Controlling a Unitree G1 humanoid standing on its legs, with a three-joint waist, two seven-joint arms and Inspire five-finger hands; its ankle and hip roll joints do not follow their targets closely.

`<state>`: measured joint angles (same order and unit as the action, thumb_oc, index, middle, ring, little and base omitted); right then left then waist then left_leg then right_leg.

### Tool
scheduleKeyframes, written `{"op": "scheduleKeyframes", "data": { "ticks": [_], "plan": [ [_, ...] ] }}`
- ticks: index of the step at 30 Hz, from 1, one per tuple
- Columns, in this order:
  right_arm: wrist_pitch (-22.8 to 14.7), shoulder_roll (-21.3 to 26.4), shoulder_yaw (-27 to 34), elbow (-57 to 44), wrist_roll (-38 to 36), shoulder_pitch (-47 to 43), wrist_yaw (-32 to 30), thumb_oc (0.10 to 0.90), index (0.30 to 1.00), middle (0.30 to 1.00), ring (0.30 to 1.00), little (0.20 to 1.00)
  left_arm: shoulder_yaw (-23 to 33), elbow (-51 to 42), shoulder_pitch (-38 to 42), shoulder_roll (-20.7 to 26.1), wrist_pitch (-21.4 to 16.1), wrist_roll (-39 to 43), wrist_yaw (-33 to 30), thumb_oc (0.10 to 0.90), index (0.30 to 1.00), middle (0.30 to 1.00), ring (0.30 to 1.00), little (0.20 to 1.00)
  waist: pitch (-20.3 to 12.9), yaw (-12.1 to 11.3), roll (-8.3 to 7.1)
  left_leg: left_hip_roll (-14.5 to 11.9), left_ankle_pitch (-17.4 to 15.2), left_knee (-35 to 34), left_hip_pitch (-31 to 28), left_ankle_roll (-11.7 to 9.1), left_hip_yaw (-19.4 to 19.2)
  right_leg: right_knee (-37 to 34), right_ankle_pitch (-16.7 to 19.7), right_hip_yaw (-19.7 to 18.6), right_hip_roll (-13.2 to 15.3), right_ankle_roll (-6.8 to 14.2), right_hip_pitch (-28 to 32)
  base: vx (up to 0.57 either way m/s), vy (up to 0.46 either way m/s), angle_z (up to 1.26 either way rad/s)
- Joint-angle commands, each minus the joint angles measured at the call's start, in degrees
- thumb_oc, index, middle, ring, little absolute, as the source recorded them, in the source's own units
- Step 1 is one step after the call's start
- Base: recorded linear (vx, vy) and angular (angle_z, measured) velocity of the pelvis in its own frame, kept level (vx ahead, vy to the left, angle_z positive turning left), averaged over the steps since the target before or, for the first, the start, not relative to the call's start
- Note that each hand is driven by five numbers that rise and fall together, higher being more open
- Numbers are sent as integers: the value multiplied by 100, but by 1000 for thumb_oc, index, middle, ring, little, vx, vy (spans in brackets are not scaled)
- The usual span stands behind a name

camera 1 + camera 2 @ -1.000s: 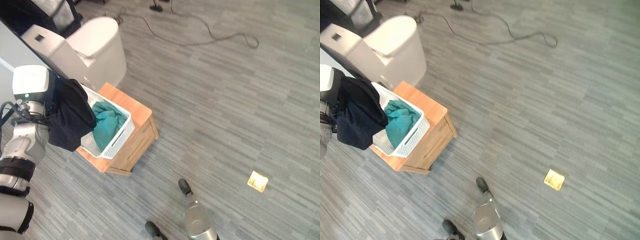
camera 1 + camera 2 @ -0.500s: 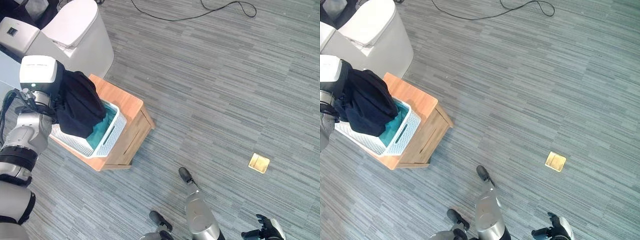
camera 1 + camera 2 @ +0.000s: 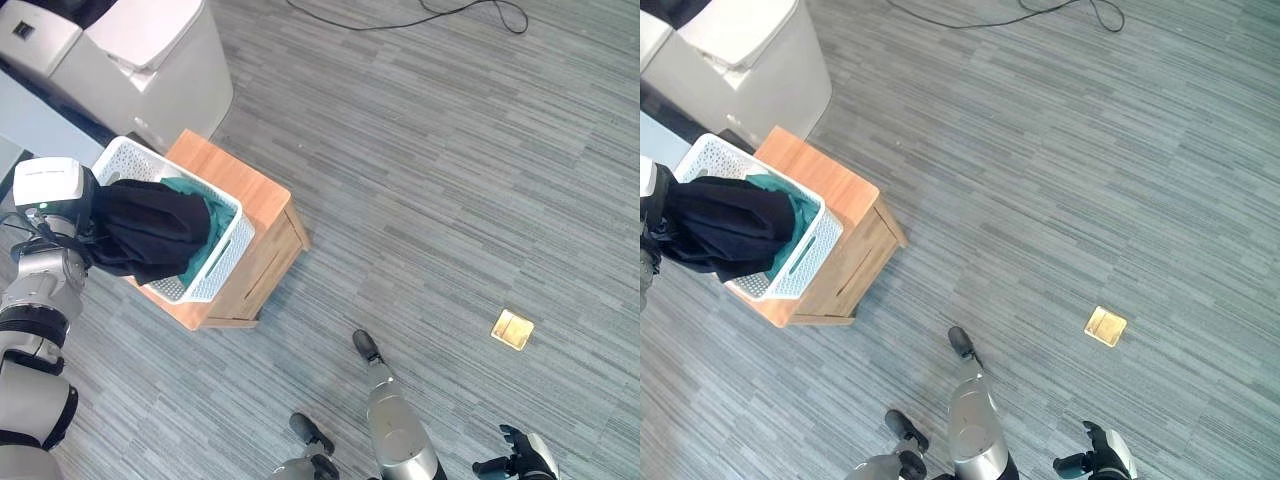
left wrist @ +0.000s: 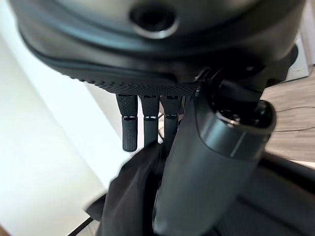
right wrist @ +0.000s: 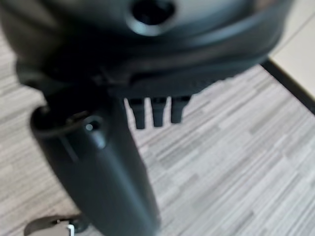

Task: Pick up bed clothes into laundry basket.

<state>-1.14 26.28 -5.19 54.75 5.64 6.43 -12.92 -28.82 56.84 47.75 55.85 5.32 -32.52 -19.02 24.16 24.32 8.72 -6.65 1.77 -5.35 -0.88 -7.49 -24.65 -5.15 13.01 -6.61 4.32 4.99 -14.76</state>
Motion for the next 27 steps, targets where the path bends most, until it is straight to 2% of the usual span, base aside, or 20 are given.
{"op": "scheduleKeyframes", "data": {
  "ticks": [1,10,16,17,18,19,21,23,24,25,26,27],
  "plan": [
    [-65,48,-12,-261,-102,628,-165,800,900,900,900,900,285,97,719,597,297,-3,-352,800,900,900,900,900,-389,19,-169,-297,-32,35,76,-169,199,117,-568,34,20,486,29,0,0,0],
    [-134,184,64,-624,-133,657,-208,800,900,900,900,900,586,-810,623,582,240,210,-766,800,900,900,900,900,-563,16,-150,-404,-56,35,-128,-222,154,103,-720,109,-23,433,258,15,-14,1],
    [-100,360,176,-779,302,701,-463,800,900,900,900,900,1070,-1310,376,593,191,599,-1196,800,900,900,900,900,-862,-8,-197,-480,-85,35,-394,-268,96,95,-857,197,-64,400,524,38,-42,0],
    [-65,424,264,-884,460,695,-549,800,900,900,900,900,1291,-1631,284,493,92,916,-1310,800,900,900,900,900,-968,-49,-233,-491,-100,35,-477,-268,109,91,-904,220,-88,383,634,101,-70,8],
    [-13,632,547,-1442,806,693,-790,800,900,900,900,900,1983,-2142,-52,87,-246,2039,-1500,800,900,900,900,900,-1078,-121,-279,-513,-104,35,-579,-255,114,85,-957,234,-96,356,750,56,-70,8],
    [5,662,555,-1478,816,716,-780,800,900,900,900,900,2048,-2177,-125,77,-244,2044,-1499,800,900,900,900,900,-1085,-111,-258,-518,-75,35,-570,-260,107,78,-926,226,-102,344,740,45,-39,4],
    [-2,981,929,-2258,1307,800,-1139,800,900,900,900,900,2755,-2187,-595,-163,-739,3323,-1631,800,900,900,900,900,-1169,-104,-258,-479,-140,35,-679,-212,165,82,-978,173,-132,343,823,51,13,-5],
    [-92,1267,1374,-3495,2042,869,-1677,800,900,900,900,900,3270,-2989,-1204,-521,-1335,4298,-1669,800,900,900,900,900,-1315,-186,-285,-431,-195,35,-767,-175,222,96,-946,218,-114,333,879,-15,16,-15],
    [-32,1423,1524,-4346,2514,730,-1868,800,900,900,900,900,3444,-3613,-1603,-842,-1682,4683,-1682,800,900,900,900,900,-1381,-294,-320,-432,-244,55,-877,-149,223,106,-958,324,-52,312,961,-91,4,0],
    [-19,1426,1531,-4378,2523,747,-1853,800,900,900,900,900,3472,-3638,-1640,-848,-1680,4683,-1680,800,900,900,900,900,-1384,-284,-322,-431,-204,44,-869,-153,222,98,-924,324,-54,300,953,-163,28,30],
    [-75,1571,1632,-5242,2817,469,-1875,800,900,900,900,900,3640,-4263,-2182,-1218,-1985,4983,-1534,800,900,900,900,900,-1420,-410,-455,-452,-400,348,-1054,-122,126,139,-942,478,69,283,1029,-282,24,51],
    [-105,1707,1413,-5599,2940,-10,-1782,800,900,900,900,900,3445,-4687,-2412,-1664,-1988,5066,-1301,800,900,900,900,900,-1468,-508,-569,-558,-503,908,-1196,-142,141,210,-885,792,189,246,1038,-373,53,59]
  ]
}}
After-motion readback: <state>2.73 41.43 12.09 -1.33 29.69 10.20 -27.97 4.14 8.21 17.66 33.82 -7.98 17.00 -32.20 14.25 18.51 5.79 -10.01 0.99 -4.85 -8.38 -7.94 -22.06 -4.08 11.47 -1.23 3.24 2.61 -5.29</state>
